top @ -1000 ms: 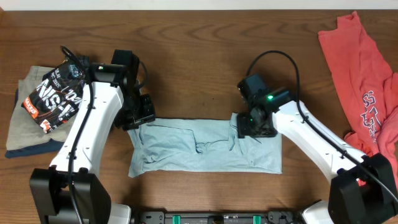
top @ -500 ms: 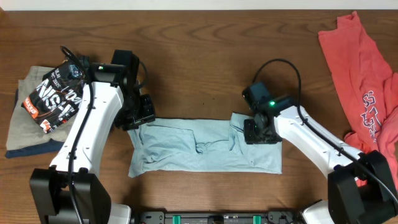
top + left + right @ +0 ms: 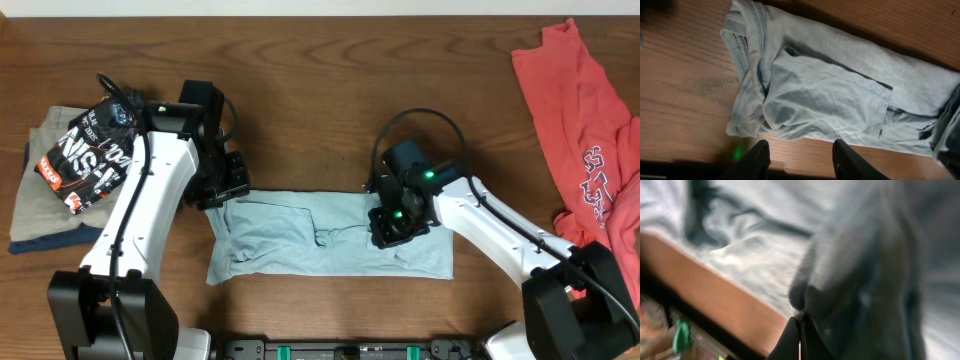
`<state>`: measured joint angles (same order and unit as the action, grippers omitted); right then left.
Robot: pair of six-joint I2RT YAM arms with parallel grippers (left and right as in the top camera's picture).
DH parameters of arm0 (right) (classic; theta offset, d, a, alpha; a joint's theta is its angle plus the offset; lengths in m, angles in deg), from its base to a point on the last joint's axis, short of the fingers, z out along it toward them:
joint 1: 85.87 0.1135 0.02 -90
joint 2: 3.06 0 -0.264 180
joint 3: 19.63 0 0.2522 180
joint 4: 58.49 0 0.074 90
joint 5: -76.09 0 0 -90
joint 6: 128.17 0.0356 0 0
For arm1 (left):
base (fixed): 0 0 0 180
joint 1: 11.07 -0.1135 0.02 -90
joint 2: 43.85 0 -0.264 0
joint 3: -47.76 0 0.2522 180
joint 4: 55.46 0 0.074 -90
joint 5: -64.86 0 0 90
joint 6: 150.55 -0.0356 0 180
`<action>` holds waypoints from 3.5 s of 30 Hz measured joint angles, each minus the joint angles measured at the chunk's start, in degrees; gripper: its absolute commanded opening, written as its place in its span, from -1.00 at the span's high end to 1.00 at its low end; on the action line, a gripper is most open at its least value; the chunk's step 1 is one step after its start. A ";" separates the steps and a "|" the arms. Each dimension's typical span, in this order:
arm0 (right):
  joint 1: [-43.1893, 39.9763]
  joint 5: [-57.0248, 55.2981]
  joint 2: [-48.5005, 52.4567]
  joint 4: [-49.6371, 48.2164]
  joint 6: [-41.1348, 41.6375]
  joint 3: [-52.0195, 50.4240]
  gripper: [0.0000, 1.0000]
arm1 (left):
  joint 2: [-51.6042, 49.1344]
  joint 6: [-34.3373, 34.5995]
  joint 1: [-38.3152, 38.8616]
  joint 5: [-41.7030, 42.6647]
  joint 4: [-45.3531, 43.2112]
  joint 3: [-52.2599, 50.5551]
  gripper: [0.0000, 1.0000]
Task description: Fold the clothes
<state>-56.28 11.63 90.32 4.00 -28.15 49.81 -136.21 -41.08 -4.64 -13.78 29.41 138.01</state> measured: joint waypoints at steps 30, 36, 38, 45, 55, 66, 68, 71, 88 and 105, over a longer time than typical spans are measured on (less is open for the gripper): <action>-1.68 -20.98 -13.79 1.49 9.29 0.92 -0.19 | -0.02 -3.89 0.00 -1.27 -1.01 -2.97 -0.61; -5.90 -22.69 -17.66 4.61 10.10 1.44 -0.20 | -1.25 -6.47 0.00 -1.27 -5.62 -10.25 -0.63; -6.51 -22.71 -17.64 5.79 10.21 1.44 -0.20 | -2.03 -7.08 0.00 -1.46 -7.82 -12.85 -0.64; -7.13 -23.02 -17.64 6.75 10.38 1.44 -0.21 | -4.59 -7.69 0.00 -5.57 -16.17 -20.76 -0.64; -7.13 -23.06 -17.64 6.78 10.38 1.44 -0.20 | -7.15 -7.06 -0.09 -3.72 -23.26 -24.17 -0.13; -11.69 -27.89 -17.64 8.46 10.40 1.44 -0.27 | -7.89 -6.01 0.02 -1.05 -22.10 -22.93 0.88; -13.49 -28.44 -17.64 8.48 10.43 1.44 -0.30 | -8.70 -5.51 -0.13 -3.82 -18.53 -21.64 0.87; -16.72 -28.89 -17.64 8.50 10.40 1.44 -0.33 | -8.83 -3.74 -0.85 -9.07 -11.23 -17.88 0.88; -23.04 -29.44 -17.55 8.90 9.25 1.46 -0.36 | 6.29 6.03 16.44 -8.50 -4.83 -2.64 0.87; -23.04 -29.44 -17.14 9.42 9.01 1.46 -0.39 | -5.92 13.77 44.96 1.11 -20.61 -2.64 0.31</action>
<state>-79.32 -17.81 73.19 13.42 -19.14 51.27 -142.13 -27.31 40.32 -12.67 8.80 135.36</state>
